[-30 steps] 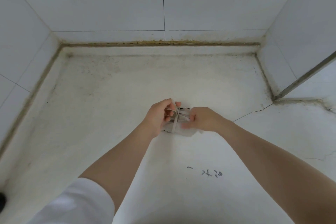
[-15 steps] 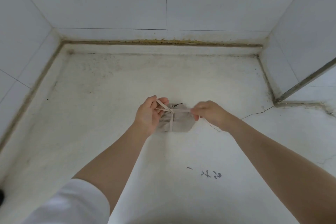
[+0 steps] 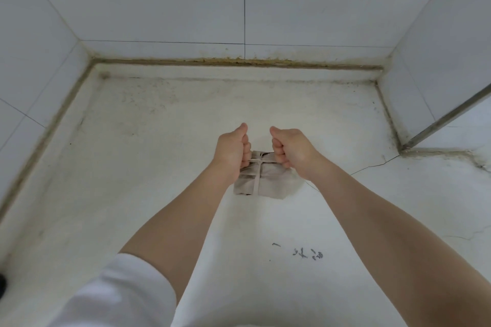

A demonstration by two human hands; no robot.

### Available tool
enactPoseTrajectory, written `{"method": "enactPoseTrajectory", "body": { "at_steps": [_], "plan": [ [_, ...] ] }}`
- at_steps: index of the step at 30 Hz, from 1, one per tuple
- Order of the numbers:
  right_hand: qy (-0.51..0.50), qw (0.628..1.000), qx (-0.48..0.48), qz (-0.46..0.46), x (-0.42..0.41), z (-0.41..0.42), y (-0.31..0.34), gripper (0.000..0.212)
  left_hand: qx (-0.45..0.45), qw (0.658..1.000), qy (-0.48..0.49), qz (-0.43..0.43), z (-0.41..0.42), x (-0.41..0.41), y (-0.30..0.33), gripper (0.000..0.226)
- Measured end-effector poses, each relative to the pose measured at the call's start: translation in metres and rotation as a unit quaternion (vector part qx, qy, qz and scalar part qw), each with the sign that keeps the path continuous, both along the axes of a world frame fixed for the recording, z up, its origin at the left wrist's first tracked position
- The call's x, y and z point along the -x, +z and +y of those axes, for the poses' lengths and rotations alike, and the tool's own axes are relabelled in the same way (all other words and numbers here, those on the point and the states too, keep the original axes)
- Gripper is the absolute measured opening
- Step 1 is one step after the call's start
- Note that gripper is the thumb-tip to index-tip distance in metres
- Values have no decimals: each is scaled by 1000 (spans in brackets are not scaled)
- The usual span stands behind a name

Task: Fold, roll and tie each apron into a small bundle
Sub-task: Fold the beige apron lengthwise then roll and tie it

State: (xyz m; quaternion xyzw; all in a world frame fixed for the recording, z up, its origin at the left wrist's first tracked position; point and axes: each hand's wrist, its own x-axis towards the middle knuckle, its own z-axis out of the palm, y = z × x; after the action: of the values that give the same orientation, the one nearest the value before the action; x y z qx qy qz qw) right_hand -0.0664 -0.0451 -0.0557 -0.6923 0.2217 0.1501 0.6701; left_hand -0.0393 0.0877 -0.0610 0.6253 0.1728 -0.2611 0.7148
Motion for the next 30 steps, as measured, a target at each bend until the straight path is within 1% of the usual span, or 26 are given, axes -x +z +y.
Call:
{"method": "enactPoseTrajectory", "body": {
  "at_steps": [3, 5, 7, 9, 10, 12, 14, 15, 17, 19, 20, 21, 22, 23, 24, 25, 26, 27, 28, 29, 30],
  "plan": [
    [-27, 999, 28, -8, -1, 1, 6, 47, 1, 1000, -10, -22, -5, 2, 4, 50],
    [-25, 999, 39, -17, 0, -1, 13, 47, -27, 997, -49, -46, -7, 1, 10, 50],
    [4, 1000, 7, -27, 3, -7, 18, 48, -43, 992, -101, -66, -4, 0, 17, 49],
    [24, 999, -36, -24, 8, -14, 22, 46, -29, 987, -143, -63, -2, 1, 24, 48],
    [19, 998, -48, -20, 9, -16, 22, 46, -31, 985, -155, -61, -2, 0, 26, 49],
    [-23, 999, -46, -7, 9, -17, 17, 46, -48, 985, -154, -59, -6, 1, 29, 48],
    [-66, 998, -12, -3, 9, -15, 16, 43, -50, 989, -127, -55, -10, 6, 31, 46],
    [-68, 998, 18, 1, 9, -14, 19, 40, -45, 990, -122, -58, -11, 9, 32, 45],
    [-28, 993, 111, 25, 10, -11, 28, 33, -47, 984, -146, -94, -13, 15, 31, 45],
    [51, 971, 229, 39, 7, -8, 37, 26, -77, 966, -176, -172, -16, 20, 30, 44],
    [80, 955, 284, 9, 6, -7, 39, 20, -99, 957, -180, -206, -18, 21, 32, 41],
    [87, 939, 329, -43, 6, -6, 38, 13, -131, 946, -179, -237, -20, 20, 34, 38],
    [69, 924, 361, -103, 8, -5, 39, 18, -176, 929, -185, -269, -21, 18, 35, 38],
    [49, 912, 375, -156, 11, -4, 40, 31, -236, 901, -205, -300, -22, 16, 37, 40],
    [36, 906, 368, -205, 16, -5, 43, 39, -297, 865, -244, -323, -23, 14, 43, 43],
    [42, 908, 343, -238, 20, -6, 47, 42, -343, 829, -279, -344, -24, 13, 49, 47],
    [56, 916, 309, -251, 22, -5, 50, 41, -372, 800, -300, -361, -25, 15, 54, 50],
    [58, 926, 275, -252, 23, -6, 53, 37, -389, 782, -308, -378, -27, 16, 58, 52],
    [45, 937, 246, -243, 25, -8, 55, 30, -390, 774, -305, -395, -28, 16, 61, 54],
    [27, 949, 218, -226, 29, -11, 58, 21, -380, 775, -301, -406, -28, 17, 62, 56],
    [20, 959, 188, -210, 31, -13, 60, 15, -359, 784, -296, -411, -28, 16, 63, 56]
  ]
}}
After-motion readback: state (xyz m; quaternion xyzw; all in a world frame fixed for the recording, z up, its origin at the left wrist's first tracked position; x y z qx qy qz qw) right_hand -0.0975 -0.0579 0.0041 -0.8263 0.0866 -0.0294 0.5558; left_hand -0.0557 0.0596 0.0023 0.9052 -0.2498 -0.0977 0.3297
